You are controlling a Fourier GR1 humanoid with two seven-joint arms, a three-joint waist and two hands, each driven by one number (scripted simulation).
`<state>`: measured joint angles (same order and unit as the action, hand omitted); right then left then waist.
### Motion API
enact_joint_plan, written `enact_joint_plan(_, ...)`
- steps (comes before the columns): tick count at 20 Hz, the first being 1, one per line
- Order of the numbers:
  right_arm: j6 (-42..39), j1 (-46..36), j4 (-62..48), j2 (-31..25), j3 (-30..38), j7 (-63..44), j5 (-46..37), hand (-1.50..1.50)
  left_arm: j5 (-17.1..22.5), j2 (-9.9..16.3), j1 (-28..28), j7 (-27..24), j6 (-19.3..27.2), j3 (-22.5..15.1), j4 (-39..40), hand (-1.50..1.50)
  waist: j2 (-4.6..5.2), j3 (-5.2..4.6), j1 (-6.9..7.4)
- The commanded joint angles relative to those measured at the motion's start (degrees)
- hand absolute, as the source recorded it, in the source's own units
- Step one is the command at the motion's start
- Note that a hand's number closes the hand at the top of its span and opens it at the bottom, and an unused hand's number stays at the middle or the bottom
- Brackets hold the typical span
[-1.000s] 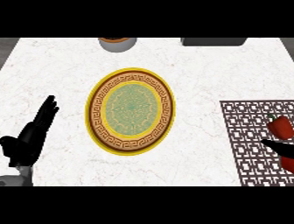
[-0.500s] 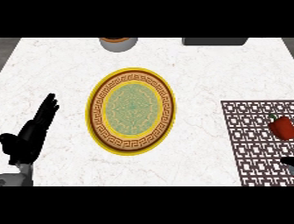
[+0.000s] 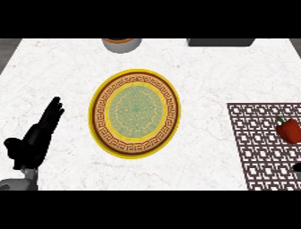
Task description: Pick the bell pepper from the placemat and place it in the plate
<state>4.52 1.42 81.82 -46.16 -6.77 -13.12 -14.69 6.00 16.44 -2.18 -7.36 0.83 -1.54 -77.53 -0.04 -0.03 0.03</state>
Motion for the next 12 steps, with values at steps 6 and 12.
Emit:
enact_joint_plan(6, -5.38, -8.35, -11.97, 6.5, 0.11, -0.8, -8.93, -1.5, -0.28, 0.57, -1.67, -0.08, -3.63, 3.09, 1.51, 0.0, 0.09, 0.04, 0.29)
enact_joint_plan(12, -7.85, -8.38, -15.76, 8.04, 4.89, 2.83, -13.38, -1.5, -2.82, -2.13, -1.76, 1.8, -1.87, 3.58, -1.2, 0.0, 0.02, 0.03, 0.08)
